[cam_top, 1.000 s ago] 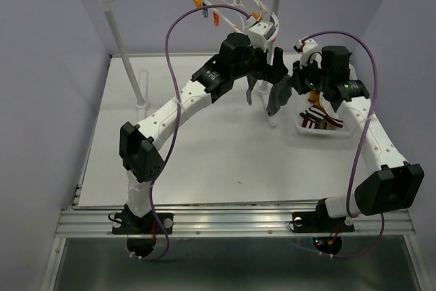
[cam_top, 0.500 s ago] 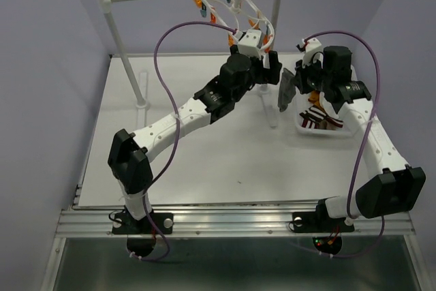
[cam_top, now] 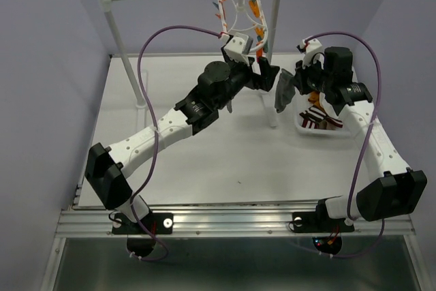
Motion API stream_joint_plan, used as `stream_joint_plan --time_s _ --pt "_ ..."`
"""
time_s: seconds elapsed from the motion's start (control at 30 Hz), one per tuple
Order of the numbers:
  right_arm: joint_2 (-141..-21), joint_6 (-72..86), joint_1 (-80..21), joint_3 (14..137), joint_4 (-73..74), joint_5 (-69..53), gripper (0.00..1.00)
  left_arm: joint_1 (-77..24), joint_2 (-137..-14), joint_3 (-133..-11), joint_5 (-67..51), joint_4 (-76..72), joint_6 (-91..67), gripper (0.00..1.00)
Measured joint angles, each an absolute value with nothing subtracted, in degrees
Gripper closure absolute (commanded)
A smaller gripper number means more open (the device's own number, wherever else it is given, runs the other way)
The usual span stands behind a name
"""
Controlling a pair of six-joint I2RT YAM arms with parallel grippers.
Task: Clip the socks to the hanger
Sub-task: Pick up the sock from the bin.
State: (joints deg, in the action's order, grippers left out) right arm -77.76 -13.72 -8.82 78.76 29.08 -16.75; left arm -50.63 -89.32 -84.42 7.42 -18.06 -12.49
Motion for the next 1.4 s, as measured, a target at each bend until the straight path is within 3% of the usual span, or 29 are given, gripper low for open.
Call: stream_joint_plan --time_s 0.3,0.7,1.4 --pt "-77.71 -13.45 -8.82 78.74 28.97 -17.04 0.99 -50.48 -91.07 -87.81 5.91 -16.53 -13.15 0.01" --pt "-77.58 -13.45 -8.82 78.54 28.69 -17.63 0.99 -43.03 -90.78 -86.32 7.62 -12.05 -14.04 0.04" --pt "-77.58 -13.19 -8.82 78.02 28.47 -18.24 0.99 -40.38 -90.56 -88.20 0.73 -10.35 -10.87 0.03"
